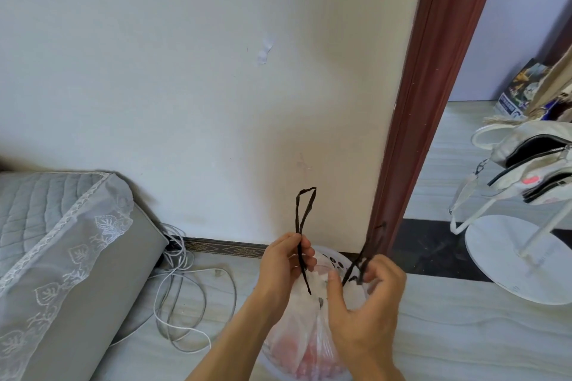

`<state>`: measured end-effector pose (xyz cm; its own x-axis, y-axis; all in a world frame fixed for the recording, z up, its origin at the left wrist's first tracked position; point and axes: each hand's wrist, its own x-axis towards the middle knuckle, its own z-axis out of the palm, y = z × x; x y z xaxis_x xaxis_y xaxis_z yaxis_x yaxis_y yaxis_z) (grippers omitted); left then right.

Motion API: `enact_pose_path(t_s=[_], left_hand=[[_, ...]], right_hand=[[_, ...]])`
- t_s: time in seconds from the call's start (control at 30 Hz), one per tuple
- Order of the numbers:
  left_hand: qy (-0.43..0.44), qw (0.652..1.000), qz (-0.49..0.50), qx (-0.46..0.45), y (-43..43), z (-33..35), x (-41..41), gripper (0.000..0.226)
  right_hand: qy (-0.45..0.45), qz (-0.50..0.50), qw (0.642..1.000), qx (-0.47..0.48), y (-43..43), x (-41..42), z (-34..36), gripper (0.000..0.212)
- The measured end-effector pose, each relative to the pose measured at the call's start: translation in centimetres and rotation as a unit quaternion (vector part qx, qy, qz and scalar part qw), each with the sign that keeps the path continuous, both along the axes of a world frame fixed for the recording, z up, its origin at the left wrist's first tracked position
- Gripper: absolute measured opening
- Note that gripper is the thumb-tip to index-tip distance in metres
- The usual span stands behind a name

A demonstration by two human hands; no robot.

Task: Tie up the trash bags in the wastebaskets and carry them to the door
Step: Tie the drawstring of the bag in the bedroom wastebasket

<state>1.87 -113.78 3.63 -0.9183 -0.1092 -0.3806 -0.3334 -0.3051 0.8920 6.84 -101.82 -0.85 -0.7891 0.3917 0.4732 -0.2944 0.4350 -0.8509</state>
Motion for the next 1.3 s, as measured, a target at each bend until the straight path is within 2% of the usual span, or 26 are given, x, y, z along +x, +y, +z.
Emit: enact_pose_path(t_s=[0.07,0.13,0.27,0.33,0.4,0.5,0.57,0.63,0.73,0.9,1.03,1.13,1.23,1.3], left_hand=[[0.003,1.000,-0.005,-0.013,0.0,0.1,0.0,0.026],[0.004,1.000,-0.008,-0.030,0.0,0.0,-0.1,0.025],[0.003,0.999,-0.008,-0.034,-0.1,0.0,-0.1,0.026],[0.003,0.999,-0.018,-0.035,0.0,0.0,0.0,0.027],[0.009,0.999,-0.025,-0.036,0.3,0.0,0.1,0.027],[0.027,0.999,-0.023,-0.034,0.5,0.0,0.0,0.027],[0.035,0.999,-0.015,-0.032,0.4,0.0,0.0,0.028],[0.034,0.999,-0.003,-0.027,0.1,0.2,0.1,0.027],[0.024,1.000,-0.002,0.008,-0.5,0.5,0.1,0.025],[0.023,1.000,-0.007,0.004,-0.5,0.6,-0.2,0.024],[0.027,1.000,0.012,0.005,-0.9,0.8,-0.3,0.025],[0.033,0.999,-0.001,-0.017,-0.6,0.9,-0.2,0.024],[0.035,0.999,-0.003,-0.015,0.0,1.3,0.0,0.022],[0.030,0.999,0.007,-0.006,0.1,1.4,0.0,0.023]], right_hand=[[-0.016,-0.015,0.999,-0.037,0.4,0.2,0.3,0.054],[-0.055,-0.003,0.996,-0.068,0.8,0.7,-0.2,0.049],[-0.137,0.090,0.983,-0.084,0.7,2.0,-1.2,0.024],[-0.166,0.146,0.970,-0.104,0.5,2.0,-1.0,0.018],[-0.176,0.172,0.965,-0.088,0.3,1.2,-0.7,0.010],[-0.237,0.214,0.947,-0.049,0.1,-0.3,-0.2,0.018],[-0.289,0.246,0.924,-0.052,0.1,-1.0,0.2,0.016],[-0.308,0.254,0.917,-0.024,0.1,-1.6,0.3,0.016],[-0.296,0.260,0.918,0.049,0.3,-2.3,-0.2,0.017],[-0.286,0.277,0.913,0.083,0.7,-3.1,-0.4,0.014],[-0.293,0.240,0.900,0.216,2.1,-2.7,-1.3,0.020],[-0.269,0.215,0.900,0.268,2.6,-2.4,-1.5,0.018],[-0.234,0.204,0.921,0.234,2.5,-1.4,-1.6,0.015],[-0.190,0.177,0.958,0.123,2.8,-0.2,-1.8,0.015]])
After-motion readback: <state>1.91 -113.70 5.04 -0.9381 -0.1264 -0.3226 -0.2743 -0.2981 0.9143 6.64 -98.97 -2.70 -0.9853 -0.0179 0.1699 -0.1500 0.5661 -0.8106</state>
